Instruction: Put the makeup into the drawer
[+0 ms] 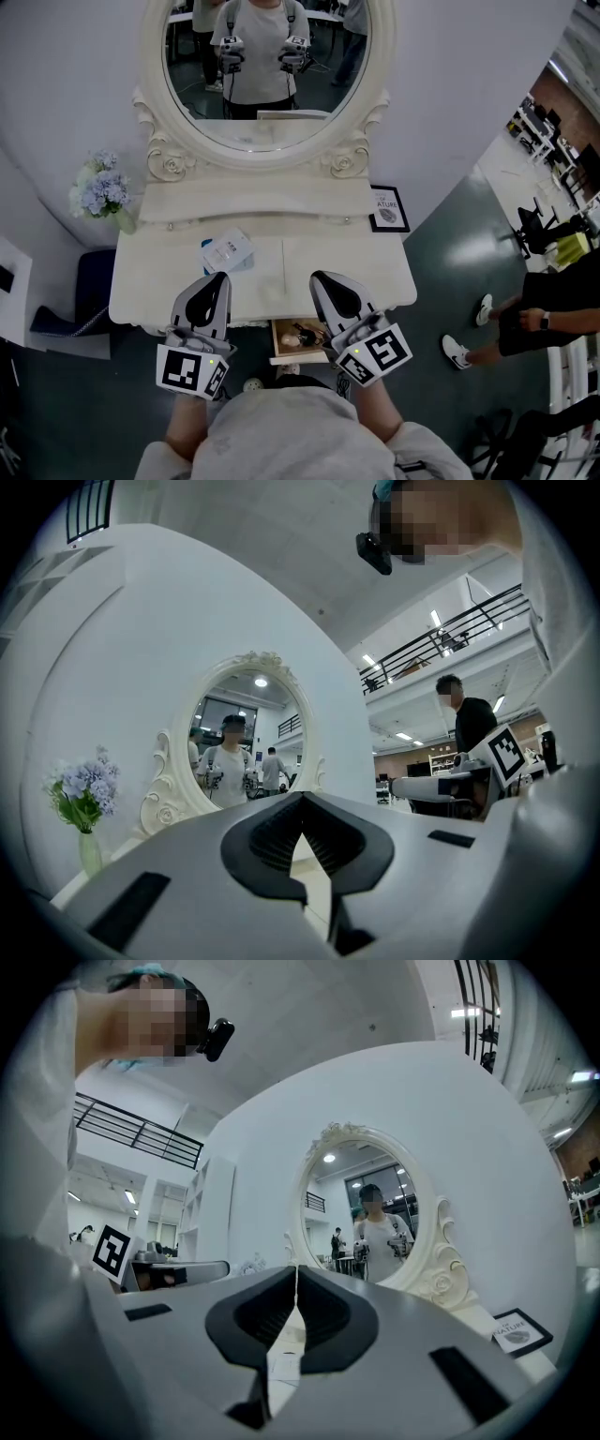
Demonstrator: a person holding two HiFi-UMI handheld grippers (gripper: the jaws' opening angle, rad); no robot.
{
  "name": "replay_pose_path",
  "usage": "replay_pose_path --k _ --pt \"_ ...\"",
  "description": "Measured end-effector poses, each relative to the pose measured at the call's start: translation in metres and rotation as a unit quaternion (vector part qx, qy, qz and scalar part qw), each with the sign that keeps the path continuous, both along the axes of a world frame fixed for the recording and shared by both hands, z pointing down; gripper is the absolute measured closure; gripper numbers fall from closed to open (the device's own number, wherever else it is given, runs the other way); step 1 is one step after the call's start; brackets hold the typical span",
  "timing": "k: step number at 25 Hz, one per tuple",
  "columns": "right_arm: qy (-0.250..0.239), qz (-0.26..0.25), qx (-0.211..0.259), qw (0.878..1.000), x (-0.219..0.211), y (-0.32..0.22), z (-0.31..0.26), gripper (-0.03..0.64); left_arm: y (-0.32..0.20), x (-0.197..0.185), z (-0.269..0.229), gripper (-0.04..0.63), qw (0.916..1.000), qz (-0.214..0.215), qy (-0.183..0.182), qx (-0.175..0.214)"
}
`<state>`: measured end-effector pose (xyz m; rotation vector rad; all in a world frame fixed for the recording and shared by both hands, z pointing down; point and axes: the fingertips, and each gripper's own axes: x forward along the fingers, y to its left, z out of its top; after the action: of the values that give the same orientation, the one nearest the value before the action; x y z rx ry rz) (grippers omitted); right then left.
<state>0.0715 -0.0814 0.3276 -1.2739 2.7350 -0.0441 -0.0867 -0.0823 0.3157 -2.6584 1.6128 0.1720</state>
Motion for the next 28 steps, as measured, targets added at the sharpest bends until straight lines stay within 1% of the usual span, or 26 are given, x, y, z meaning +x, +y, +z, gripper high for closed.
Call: replay_pose_path --k 9,28 --pt "-0.005 0.003 0.011 1.0 0.002 0.0035 -0.0059 0.594 0.0016 0.0022 -0.0031 0.582 1.0 0.002 0.001 0.003" --pt "-0.018 0.001 0.011 1.0 0.0039 0.0082 -0.0082 0.594 0.0041 0.0053 -0.0061 0.583 0.9999 0.001 0.008 0.006"
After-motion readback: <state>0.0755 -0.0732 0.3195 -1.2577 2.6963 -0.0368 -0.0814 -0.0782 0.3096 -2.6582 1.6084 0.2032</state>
